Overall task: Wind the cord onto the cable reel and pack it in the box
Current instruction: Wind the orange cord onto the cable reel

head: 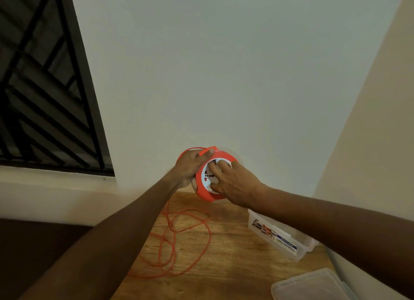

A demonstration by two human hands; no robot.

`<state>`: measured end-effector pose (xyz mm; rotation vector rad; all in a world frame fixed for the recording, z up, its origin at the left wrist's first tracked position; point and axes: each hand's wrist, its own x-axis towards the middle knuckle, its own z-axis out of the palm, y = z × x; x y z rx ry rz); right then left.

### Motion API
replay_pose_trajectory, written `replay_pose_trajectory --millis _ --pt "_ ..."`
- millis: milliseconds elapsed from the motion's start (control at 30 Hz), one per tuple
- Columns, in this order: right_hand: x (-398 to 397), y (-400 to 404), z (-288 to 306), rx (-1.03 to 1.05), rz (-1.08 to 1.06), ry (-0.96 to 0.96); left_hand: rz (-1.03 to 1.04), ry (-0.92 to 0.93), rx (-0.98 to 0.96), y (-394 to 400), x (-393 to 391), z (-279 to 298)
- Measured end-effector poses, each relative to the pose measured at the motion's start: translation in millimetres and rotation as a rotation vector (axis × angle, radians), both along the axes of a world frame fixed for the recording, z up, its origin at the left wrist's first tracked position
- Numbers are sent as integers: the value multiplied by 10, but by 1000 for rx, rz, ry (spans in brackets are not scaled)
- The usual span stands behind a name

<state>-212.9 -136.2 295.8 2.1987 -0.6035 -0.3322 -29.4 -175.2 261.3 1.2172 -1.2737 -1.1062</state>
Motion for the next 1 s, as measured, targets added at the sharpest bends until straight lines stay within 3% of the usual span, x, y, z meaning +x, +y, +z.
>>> replay_pose_trajectory --millis 200,367,467,533,633,700,767,833,900,1000 --pt "20 -67 -12 -23 -37 62 19 1 22 5 16 -16" --pt "17 -130 -22 19 -40 -65 25 -5 7 -7 -26 -48" --pt "5 -154 -121 168 -178 -321 49 -13 -30 -23 -58 -14" --pt "25 -168 -148 311 -291 -658 71 43 -33 -39 -75 -10" --pt "87 -203 -163 697 -474 -1128 124 110 -23 -49 -99 -1" --pt "100 -187 -181 903 -510 -1247 129 92 -27 -66 -99 -10" --pt "67 -164 -219 796 -480 -1172 122 97 -21 -68 -81 -9" --pt "-13 -176 -202 517 -369 -1031 107 106 -13 -72 -49 -4" --pt "-116 -225 -139 285 -178 -802 94 97 -12 -67 -20 3" --pt "-225 -345 -87 195 94 -365 63 74 2 -53 11 4"
